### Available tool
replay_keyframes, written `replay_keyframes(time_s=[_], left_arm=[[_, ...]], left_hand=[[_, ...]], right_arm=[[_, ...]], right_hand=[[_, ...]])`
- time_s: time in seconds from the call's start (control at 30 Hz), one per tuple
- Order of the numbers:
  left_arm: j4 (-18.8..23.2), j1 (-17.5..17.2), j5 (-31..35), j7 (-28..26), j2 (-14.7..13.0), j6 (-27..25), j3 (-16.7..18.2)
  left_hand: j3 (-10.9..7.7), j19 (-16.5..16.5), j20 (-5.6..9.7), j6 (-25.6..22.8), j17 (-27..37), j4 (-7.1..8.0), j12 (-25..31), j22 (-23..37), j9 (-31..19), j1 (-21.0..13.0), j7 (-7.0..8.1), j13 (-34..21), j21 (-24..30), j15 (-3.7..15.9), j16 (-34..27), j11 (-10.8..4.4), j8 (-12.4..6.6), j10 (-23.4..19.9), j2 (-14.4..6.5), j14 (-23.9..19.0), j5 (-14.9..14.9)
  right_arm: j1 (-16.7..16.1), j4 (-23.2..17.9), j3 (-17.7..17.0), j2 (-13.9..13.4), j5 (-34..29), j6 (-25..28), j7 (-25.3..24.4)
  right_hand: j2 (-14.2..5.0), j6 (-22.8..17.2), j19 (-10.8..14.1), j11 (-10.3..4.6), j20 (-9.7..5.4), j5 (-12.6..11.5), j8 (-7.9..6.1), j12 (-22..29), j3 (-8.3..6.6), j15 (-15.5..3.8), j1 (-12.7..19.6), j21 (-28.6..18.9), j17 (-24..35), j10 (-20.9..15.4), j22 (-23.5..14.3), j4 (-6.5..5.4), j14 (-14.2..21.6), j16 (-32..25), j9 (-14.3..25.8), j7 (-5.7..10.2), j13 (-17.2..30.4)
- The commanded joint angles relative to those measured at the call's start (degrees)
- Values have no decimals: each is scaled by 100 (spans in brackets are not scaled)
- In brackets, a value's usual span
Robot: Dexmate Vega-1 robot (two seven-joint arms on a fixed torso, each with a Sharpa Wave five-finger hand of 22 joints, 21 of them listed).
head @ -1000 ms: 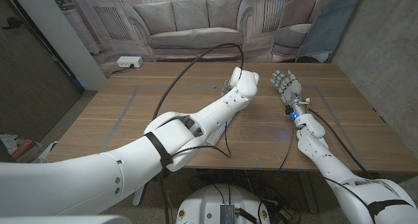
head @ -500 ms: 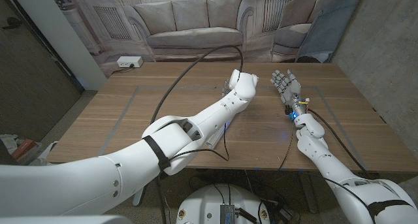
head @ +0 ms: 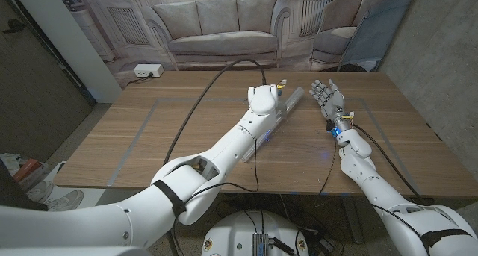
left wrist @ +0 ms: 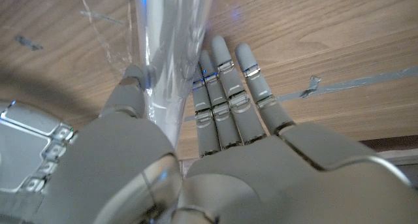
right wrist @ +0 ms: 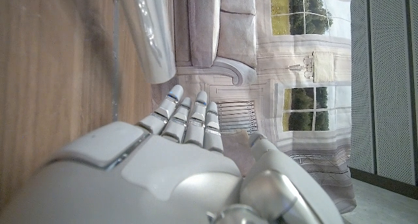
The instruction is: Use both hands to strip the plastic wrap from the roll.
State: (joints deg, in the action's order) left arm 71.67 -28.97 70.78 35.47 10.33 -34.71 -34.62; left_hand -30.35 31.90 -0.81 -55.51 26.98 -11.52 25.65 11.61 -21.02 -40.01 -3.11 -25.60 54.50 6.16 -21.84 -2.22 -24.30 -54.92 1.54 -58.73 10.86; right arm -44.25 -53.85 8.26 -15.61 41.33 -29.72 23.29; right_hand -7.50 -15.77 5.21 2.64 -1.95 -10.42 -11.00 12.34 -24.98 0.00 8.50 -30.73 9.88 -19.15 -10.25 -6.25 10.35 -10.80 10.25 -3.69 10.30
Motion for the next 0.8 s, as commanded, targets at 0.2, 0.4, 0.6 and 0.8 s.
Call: replay_keyframes(time_s=[0.2, 0.4, 0.6, 0.8], left_arm=[[1586, -1039, -2379, -1765, -244, 211, 908], [1681, -1316, -3315, -2449, -298, 609, 1114], [1432, -1493, -4384, -2995, -353, 1249, 1348], [1373, -1544, -5033, -3283, -491, 1403, 1337]], left_hand=[[-688, 38, 59, 39, 53, 799, 67, 1, -190, -1135, 7, -39, 110, 291, 63, -283, -355, -100, -1094, 166, 68], [-693, 35, 37, 52, 73, 816, 75, -9, -282, -1133, -14, -33, 151, 257, 90, -274, -443, -120, -1075, 160, 84], [-697, -51, 58, 63, 98, 837, 76, -19, -380, -1132, -14, -36, 165, 244, 129, -268, -540, -106, -1060, 182, 95], [-713, -200, 43, 103, 110, 868, -51, -42, -552, -1127, -9, 44, 184, 160, 308, -246, -709, 114, -1023, 441, 102]], right_arm=[[29, -78, 51, -38, -35, 79, -49], [13, -190, 91, -73, -74, 117, -98], [-8, -294, 136, -109, -111, 154, -172], [-29, -359, 182, -136, -134, 211, -242]], right_hand=[[-109, -44, 19, 16, -126, -13, 10, 1, 5, 7, -18, 30, 4, -56, -28, 4, 64, 18, 27, 26, 18], [-109, -42, 18, 6, -128, -14, 12, -2, 4, 7, -20, 39, 4, -54, -28, 3, 63, 20, 27, 28, 18], [-110, -42, 22, 1, -135, -14, 13, -6, 5, 7, -21, 48, 5, -52, -29, 4, 61, 21, 27, 22, 18], [-113, -39, 24, 7, -137, -14, 15, -9, 2, 9, -18, 57, 4, -49, -29, 8, 63, 22, 27, 29, 18]])
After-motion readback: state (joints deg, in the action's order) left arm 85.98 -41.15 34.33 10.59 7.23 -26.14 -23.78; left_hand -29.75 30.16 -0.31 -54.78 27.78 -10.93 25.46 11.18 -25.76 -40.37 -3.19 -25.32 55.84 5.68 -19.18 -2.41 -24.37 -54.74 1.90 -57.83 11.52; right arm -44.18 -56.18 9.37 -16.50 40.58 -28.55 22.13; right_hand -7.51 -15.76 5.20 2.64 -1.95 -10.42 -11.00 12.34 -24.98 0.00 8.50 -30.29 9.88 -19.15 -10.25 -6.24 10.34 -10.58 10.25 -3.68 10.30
